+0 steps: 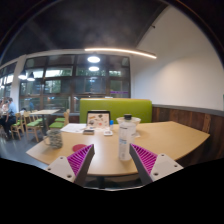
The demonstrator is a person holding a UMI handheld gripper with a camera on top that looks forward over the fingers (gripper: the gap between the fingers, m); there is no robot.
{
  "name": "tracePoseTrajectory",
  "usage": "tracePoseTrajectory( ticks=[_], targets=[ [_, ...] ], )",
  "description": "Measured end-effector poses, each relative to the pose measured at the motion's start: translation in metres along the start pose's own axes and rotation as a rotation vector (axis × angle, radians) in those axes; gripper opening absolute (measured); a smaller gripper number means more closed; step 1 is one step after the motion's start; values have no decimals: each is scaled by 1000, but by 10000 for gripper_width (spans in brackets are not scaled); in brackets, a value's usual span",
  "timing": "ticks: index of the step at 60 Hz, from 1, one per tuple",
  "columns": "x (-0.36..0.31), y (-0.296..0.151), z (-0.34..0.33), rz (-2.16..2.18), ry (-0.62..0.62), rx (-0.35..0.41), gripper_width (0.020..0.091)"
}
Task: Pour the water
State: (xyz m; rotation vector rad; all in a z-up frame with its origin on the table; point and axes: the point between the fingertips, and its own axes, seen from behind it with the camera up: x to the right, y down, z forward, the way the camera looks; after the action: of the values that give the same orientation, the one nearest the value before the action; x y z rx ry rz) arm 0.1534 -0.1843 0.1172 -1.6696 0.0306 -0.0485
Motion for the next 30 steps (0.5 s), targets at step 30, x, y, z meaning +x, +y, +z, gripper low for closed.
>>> tracePoseTrajectory(
  ticks=[30],
  targets=[
    [63, 11, 194, 45, 78, 6, 537]
  ],
)
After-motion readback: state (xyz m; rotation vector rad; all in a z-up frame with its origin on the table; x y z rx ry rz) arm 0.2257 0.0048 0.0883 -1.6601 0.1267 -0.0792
